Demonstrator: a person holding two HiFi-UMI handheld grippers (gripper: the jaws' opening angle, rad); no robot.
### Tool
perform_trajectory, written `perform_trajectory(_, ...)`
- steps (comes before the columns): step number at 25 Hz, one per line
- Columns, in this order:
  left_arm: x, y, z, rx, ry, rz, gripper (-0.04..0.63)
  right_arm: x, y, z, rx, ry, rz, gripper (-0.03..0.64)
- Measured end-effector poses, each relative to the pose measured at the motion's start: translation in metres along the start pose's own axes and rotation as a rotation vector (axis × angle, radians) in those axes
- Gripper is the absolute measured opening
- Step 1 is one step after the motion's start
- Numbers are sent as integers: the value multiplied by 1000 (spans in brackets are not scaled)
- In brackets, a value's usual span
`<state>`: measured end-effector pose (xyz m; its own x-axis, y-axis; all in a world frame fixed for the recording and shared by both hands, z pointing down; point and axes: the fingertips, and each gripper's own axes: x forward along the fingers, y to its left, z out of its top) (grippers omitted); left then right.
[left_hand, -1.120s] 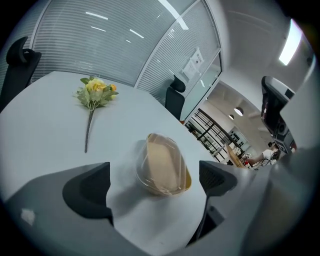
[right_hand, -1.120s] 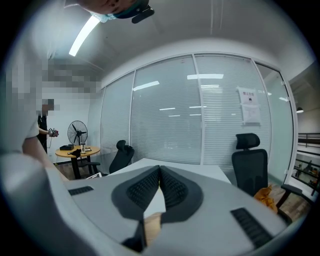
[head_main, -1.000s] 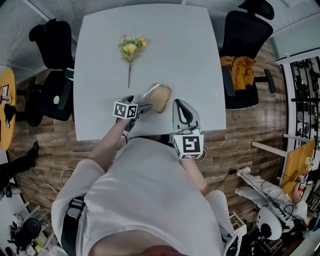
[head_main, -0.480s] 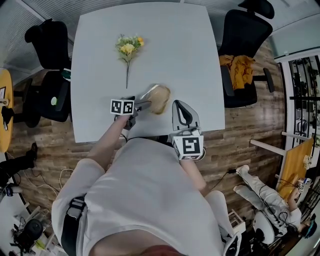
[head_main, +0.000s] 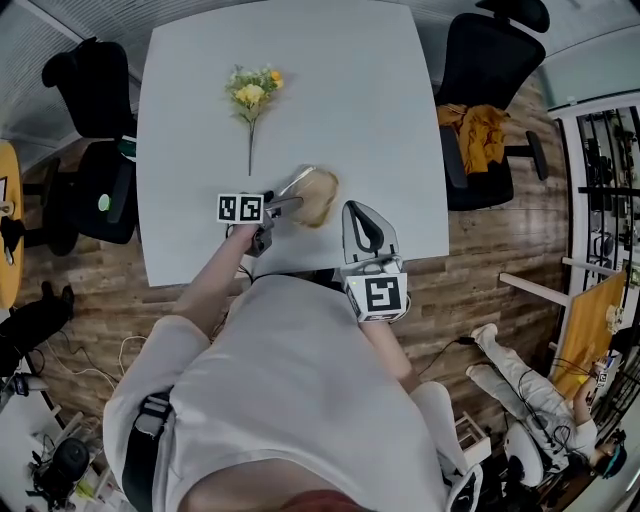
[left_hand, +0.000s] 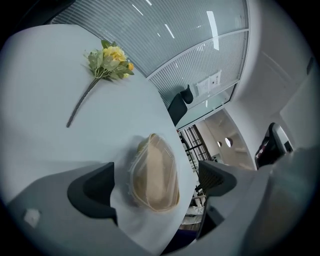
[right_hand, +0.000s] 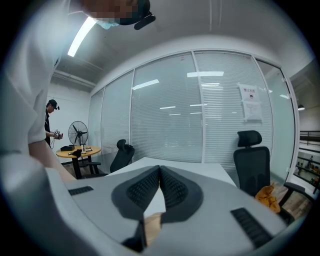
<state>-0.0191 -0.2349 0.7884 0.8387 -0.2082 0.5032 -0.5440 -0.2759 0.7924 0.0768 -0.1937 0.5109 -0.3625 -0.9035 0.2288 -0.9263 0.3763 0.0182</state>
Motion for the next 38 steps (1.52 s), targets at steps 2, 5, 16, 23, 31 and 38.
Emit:
perform_trajectory(2,1,-1,-2,12,11,0,530,-1,2,2,0,-2,5,9)
perform_trajectory(5,4,-1,-6,14,36,-1,529,-2,2,5,-3,-9,7,9)
perform_trajectory(16,9,1,-6,-5,36,-2,490,-3,-2,0,18,-12,-8,9)
perform_trajectory(23,9,1,-10,-15,48,-16,449,-2,0,1,19,-8,2,9)
perform_trajectory(31,5,2,-8,-30,19,-26,329,-3,4,-1,29,-9,13,9)
perform_trajectory(38,2,3,-8,-36,4,-24,217,-5,5,-1,32,-5,19,9)
